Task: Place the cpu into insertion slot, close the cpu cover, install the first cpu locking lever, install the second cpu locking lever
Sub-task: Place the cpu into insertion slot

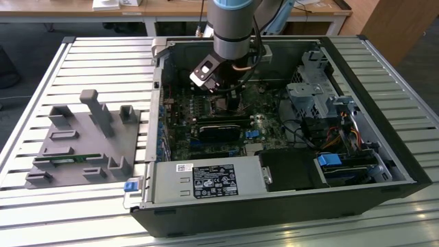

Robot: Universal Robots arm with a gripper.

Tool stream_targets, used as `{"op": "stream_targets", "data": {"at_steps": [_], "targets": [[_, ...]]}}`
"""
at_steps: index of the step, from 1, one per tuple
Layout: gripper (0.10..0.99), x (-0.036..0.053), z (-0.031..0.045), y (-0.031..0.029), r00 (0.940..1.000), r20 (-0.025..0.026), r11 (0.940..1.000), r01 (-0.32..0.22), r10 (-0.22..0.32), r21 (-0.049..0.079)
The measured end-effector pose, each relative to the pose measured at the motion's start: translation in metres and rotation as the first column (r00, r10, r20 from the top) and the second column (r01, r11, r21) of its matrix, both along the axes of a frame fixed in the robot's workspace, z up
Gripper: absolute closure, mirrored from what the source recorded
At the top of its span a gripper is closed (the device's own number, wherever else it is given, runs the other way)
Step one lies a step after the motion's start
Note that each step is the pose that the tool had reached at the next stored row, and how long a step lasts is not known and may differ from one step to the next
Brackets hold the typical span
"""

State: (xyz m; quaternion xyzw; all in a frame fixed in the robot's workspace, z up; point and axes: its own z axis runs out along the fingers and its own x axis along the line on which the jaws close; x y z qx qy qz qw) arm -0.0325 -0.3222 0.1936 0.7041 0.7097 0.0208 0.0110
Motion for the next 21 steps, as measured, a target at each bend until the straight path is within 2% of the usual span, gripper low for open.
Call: {"op": "stream_targets", "data": {"at_steps": [9, 12, 14, 15, 16, 17, 18, 19, 20, 21], "targets": [[0.471, 0.0, 0.0131, 0.0001, 1.0, -0.0003, 1.0, 0.0, 0.0, 0.0], [0.486, 0.0001, 0.0153, 0.0001, 1.0, -0.0013, 1.0, 0.0, 0.0, 0.0], [0.612, 0.0002, 0.0159, 0.0001, 1.0, -0.0025, 1.0, 0.0, 0.0, 0.0], [0.612, 0.0001, 0.0163, 0.0, 1.0, -0.0032, 1.0, 0.0, 0.0, 0.0], [0.671, 0.0001, 0.0164, 0.0001, 1.0, -0.0032, 1.0, 0.0, 0.0, 0.0], [0.671, 0.0002, 0.0163, 0.0001, 1.0, -0.0033, 1.0, 0.0, 0.0, 0.0], [0.729, 0.0002, 0.0164, 0.0001, 1.0, -0.0037, 1.0, 0.0, 0.0, 0.0], [0.729, 0.0004, 0.0166, 0.0001, 1.0, -0.0043, 1.0, 0.0, 0.0, 0.0], [0.847, 0.0004, 0.0168, 0.0001, 1.0, -0.0052, 1.0, 0.0, 0.0, 0.0], [0.847, 0.0005, 0.0171, 0.0001, 1.0, -0.0062, 1.0, 0.0, 0.0, 0.0]]}}
